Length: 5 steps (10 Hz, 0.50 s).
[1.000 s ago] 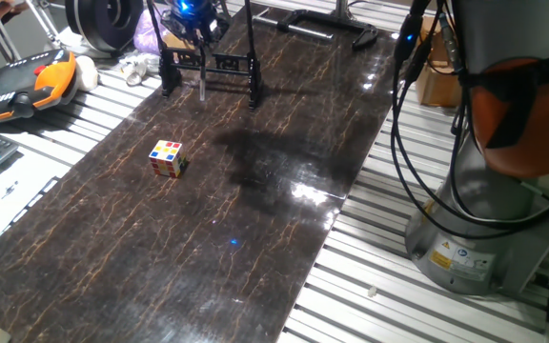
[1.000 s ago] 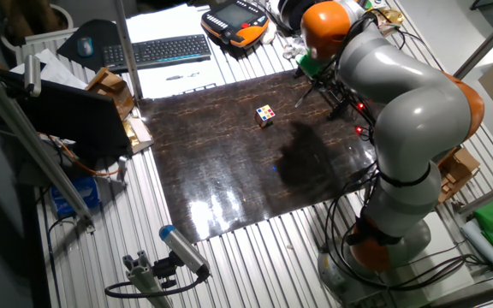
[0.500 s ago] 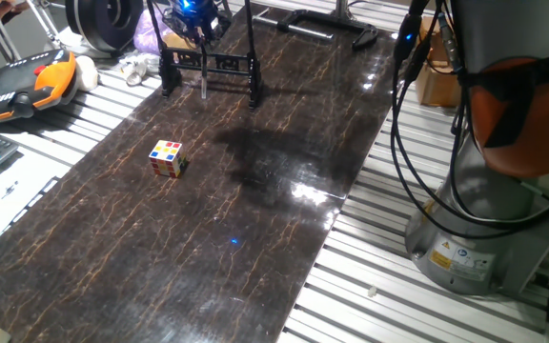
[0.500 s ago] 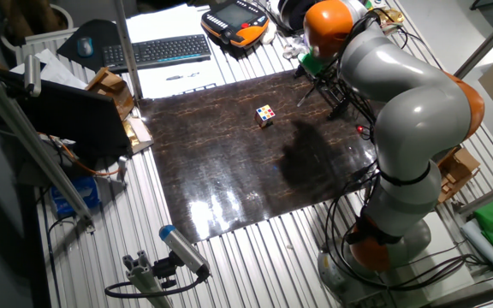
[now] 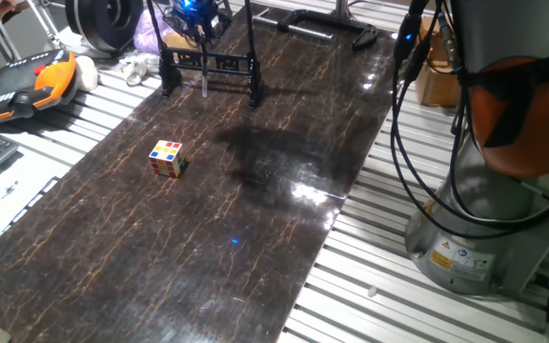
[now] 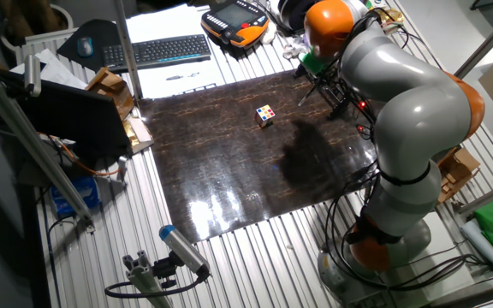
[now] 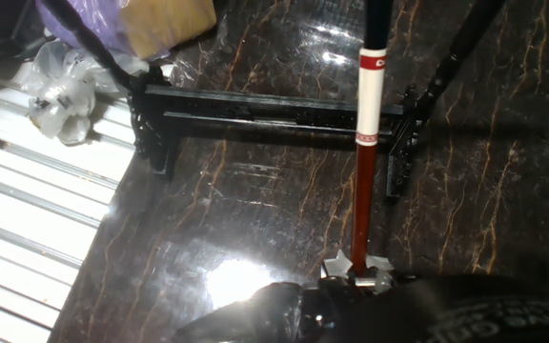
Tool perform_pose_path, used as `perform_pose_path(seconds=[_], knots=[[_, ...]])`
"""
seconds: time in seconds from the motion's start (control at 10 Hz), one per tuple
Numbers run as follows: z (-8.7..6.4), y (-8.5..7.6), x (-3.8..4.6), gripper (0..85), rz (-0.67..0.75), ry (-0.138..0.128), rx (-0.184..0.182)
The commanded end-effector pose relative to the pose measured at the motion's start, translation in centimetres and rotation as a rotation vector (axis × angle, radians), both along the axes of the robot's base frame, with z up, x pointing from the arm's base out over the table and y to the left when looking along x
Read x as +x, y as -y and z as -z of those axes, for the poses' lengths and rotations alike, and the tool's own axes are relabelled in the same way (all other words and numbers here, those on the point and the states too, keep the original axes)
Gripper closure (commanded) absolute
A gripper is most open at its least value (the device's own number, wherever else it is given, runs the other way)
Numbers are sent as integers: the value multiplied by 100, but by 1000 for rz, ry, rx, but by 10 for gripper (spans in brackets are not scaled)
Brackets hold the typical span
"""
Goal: Place the brush on the pen rack
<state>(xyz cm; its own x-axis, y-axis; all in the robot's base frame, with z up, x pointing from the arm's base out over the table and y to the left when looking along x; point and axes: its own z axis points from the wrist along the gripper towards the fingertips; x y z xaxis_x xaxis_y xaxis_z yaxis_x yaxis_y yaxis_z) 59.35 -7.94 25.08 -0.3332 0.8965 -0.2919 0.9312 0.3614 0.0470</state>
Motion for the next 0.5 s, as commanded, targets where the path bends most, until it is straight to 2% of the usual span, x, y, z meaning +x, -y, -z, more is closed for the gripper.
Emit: perform_pose_path(seconds=[0.0,0.4], knots=[[3,2,1,840,0,0,0],[32,9,9,840,-2,0,11]])
